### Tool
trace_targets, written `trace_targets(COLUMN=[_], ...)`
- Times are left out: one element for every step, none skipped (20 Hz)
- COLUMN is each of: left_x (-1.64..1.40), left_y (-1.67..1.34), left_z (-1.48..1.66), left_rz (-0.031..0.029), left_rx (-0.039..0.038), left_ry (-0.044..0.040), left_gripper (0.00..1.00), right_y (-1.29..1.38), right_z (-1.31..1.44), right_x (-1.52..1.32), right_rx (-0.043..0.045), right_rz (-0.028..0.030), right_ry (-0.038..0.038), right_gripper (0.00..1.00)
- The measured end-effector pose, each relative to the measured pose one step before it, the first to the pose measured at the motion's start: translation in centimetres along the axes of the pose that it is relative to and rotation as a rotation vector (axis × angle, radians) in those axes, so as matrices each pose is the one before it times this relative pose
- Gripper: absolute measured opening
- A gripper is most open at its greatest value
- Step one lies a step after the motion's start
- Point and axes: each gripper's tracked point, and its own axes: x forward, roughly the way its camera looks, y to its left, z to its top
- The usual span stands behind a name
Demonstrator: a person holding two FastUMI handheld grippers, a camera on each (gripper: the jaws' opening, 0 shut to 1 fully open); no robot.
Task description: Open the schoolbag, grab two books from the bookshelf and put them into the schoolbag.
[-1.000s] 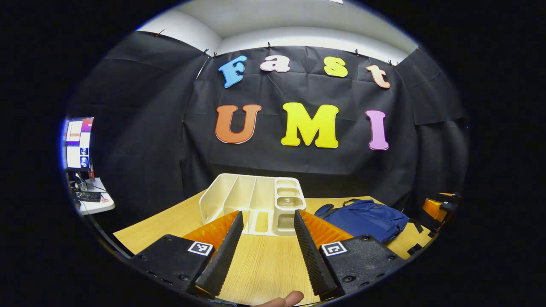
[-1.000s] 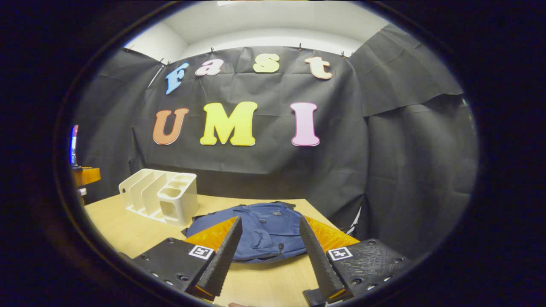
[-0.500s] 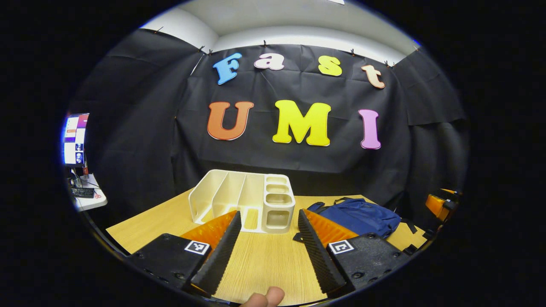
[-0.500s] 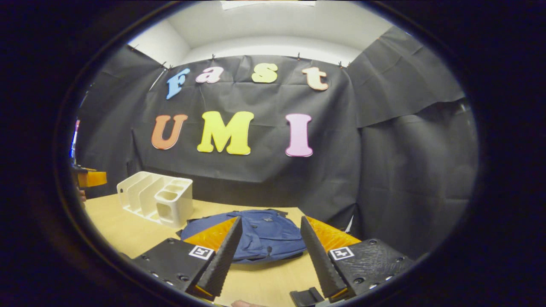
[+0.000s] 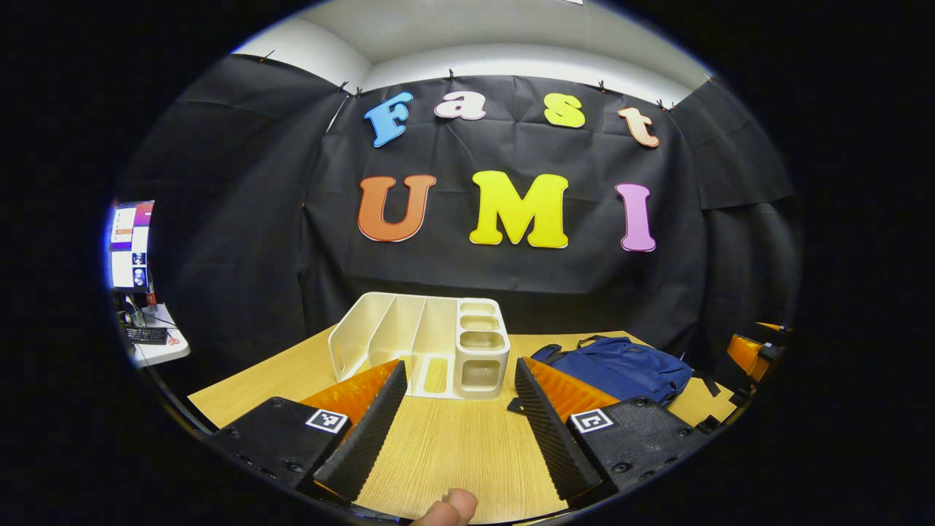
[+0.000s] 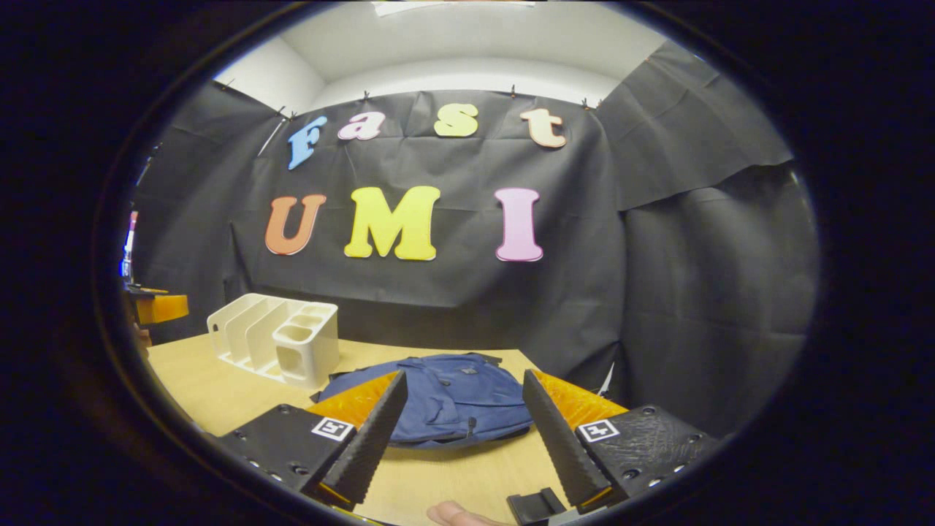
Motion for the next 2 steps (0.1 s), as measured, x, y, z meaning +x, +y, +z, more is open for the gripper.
trace_targets(left_x=[0.012,-0.048], left_y=[0.097,0.262], left_z=[-0.196,0.029], left_rz=[0.00408,0.00809], left_rx=[0.00427,0.00344], left_ry=[0.00621,0.00203], left_gripper=[0.95,0.95], right_y=[-0.075,-0.17], right_z=[-0.302,-0.196], right_x=[0.147,0.035], right_rx=[-0.0049,-0.00567], right_rz=[-0.00231,-0.00686], right_ry=[0.00732,0.00517], right_gripper=[0.98,0.98])
